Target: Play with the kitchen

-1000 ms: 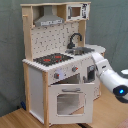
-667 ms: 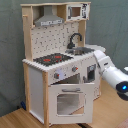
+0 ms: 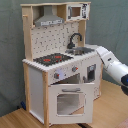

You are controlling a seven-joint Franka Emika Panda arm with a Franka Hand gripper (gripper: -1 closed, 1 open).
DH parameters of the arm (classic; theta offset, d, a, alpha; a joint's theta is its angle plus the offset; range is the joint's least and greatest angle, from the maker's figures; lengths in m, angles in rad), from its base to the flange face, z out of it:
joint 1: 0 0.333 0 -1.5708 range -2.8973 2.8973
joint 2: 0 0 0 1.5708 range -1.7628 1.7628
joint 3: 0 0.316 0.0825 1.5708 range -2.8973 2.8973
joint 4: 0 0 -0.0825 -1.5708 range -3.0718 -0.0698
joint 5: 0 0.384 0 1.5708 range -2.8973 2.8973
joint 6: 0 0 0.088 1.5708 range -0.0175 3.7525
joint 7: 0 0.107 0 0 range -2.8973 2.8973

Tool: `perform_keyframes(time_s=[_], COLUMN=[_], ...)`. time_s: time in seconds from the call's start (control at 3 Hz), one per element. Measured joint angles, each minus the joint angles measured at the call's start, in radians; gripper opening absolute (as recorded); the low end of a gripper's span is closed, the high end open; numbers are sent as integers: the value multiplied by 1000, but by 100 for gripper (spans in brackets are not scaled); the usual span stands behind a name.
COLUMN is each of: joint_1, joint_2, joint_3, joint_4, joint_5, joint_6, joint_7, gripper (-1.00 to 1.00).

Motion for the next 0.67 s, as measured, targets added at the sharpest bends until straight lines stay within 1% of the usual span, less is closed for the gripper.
perform_keyframes(time_s=[0.33, 0.67], joint_1=[37, 57], joint_2=[12, 24], joint_3=[-27, -54], joint_4=[-47, -82], joint_5=[20, 44], joint_6=[0, 0], joint_7=[-89, -178], gripper=[100, 100])
